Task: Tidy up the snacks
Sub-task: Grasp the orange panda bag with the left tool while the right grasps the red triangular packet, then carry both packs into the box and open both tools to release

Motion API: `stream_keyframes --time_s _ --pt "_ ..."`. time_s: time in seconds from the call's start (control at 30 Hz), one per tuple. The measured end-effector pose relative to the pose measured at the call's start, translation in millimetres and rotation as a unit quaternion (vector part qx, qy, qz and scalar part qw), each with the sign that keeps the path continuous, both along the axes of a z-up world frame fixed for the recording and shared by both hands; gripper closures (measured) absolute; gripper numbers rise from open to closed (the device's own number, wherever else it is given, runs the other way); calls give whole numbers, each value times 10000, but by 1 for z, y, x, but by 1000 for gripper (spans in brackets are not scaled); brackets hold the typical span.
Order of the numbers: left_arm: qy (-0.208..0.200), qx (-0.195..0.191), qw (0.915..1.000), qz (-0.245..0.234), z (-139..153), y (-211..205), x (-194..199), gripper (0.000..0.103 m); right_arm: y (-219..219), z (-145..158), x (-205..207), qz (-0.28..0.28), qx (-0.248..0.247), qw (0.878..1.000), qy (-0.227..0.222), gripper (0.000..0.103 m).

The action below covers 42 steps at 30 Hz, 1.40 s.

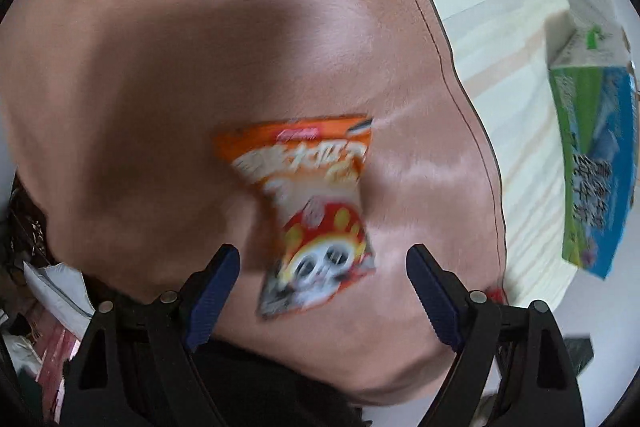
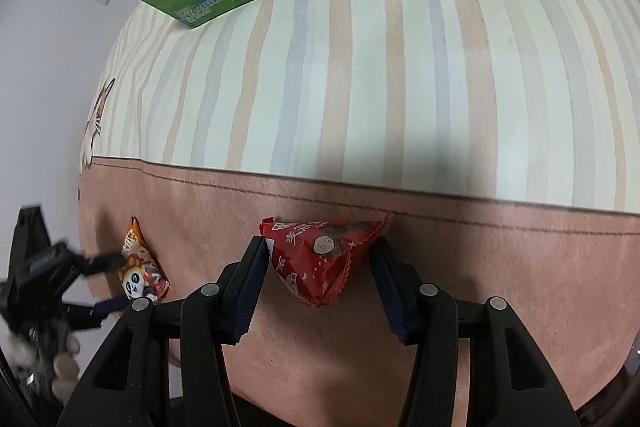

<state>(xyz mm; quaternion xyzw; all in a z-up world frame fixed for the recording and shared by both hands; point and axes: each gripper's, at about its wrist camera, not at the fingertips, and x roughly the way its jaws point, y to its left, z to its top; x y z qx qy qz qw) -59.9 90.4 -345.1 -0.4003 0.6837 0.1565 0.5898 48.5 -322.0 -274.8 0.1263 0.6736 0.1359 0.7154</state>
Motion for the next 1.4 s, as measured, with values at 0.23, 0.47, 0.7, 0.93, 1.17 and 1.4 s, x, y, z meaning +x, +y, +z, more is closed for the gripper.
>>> stream_keyframes --time_s 0.23,0.47,0.7,0.93,1.17,1.4 --pt "-198 1001 9871 -1230 -5 -46 39 33 -13 9 -15 142 -304 9994 -98 48" --pt "-680 1346 9256 -3471 7 -147 52 34 -41 7 -28 104 -369 9992 122 46" --pt "-604 1122 9304 -3437 -11 -135 50 24 -63 7 -32 -480 -143 9983 305 42" --pt "-607 1085 9316 -3417 -19 -145 59 20 -78 7 -37 -666 -205 9969 379 41" --pt "-844 945 9428 -3085 -36 -145 65 0 -53 3 -28 -680 -321 9963 407 41" --pt "-688 622 9463 -3097 -47 -135 80 0 -48 3 -28 -723 -337 9958 450 41"
